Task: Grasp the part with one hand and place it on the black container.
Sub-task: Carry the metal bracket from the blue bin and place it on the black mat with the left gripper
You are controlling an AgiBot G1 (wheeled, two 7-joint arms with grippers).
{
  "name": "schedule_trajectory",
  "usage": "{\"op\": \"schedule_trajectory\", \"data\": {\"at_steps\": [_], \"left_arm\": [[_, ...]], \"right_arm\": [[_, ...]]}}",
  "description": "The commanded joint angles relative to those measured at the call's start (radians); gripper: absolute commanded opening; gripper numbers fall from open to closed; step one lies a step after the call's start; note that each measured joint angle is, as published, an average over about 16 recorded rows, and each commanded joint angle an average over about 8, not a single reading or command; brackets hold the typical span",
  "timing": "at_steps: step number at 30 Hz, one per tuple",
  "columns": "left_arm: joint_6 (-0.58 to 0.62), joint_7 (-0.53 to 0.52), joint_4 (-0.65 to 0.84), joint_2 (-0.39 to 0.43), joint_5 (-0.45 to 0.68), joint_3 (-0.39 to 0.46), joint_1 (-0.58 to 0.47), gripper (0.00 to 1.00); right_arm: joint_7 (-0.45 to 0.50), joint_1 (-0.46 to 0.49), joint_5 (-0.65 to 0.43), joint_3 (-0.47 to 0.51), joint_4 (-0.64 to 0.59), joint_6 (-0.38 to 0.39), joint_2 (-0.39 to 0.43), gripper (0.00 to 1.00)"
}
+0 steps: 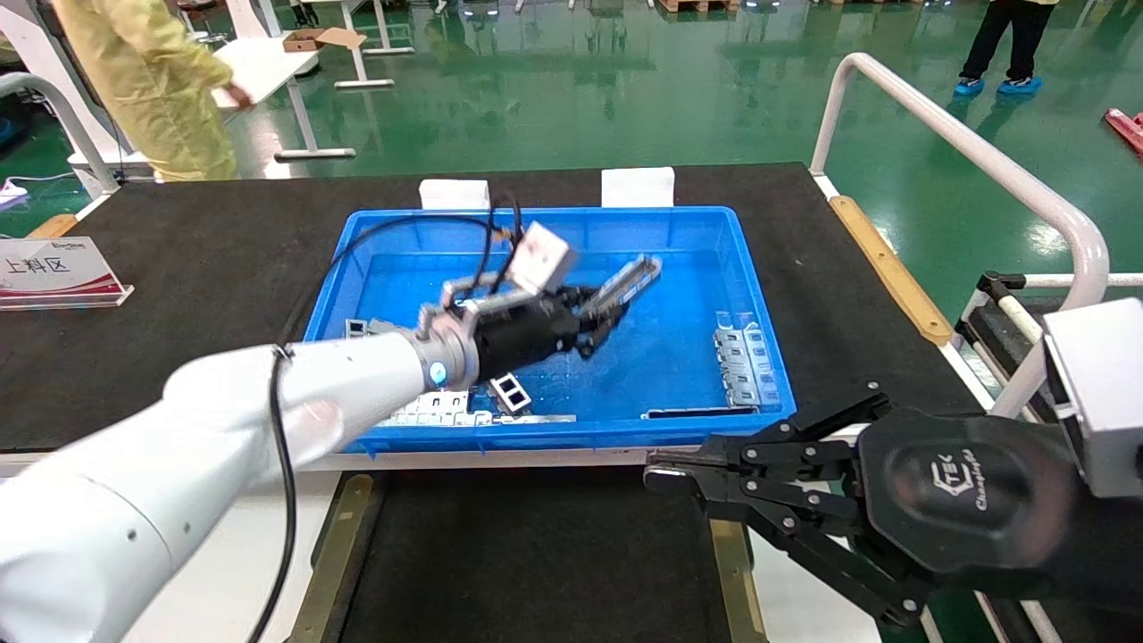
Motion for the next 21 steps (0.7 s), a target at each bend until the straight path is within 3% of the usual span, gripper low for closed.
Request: {"op": "schedule_trajectory", "data": {"at_steps": [1,9,21], "left_arm": [[0.020,0.021,0.013,-0.001,-0.018,-0.012,-0.015,0.00],[0.160,0.076,0.040,-0.025,-0.060,-0.032,-0.057,0.00],[0.611,0.162,0.062,-0.123,-0.120,-0.059,-0.054,0.00]], "right_arm": [[0.000,0.000,0.000,0.000,0.000,0.000,0.000,0.00],[0.000,0.000,0.000,0.000,0.000,0.000,0.000,0.00],[0.000,0.000,0.000,0.000,0.000,0.000,0.000,0.00]]}}
